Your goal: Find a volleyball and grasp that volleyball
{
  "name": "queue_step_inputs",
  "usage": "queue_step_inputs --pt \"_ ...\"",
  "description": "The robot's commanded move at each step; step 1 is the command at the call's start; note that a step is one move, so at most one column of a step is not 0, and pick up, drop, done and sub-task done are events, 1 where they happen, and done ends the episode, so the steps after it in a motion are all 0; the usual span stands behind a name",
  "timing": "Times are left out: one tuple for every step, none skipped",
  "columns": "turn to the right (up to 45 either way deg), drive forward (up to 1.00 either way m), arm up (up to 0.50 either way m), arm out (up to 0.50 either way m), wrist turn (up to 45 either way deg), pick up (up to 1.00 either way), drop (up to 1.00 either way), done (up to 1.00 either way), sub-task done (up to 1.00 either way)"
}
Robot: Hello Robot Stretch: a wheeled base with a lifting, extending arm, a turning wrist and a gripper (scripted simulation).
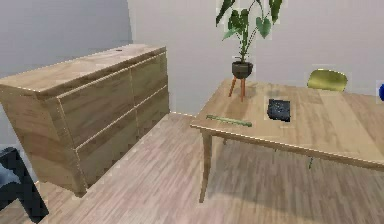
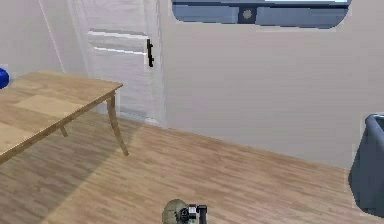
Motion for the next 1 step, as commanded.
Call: queue_step_inputs --pt "0.0 0.0 0.0 0.0 45.0 0.0 0.0 0.0 0.0"
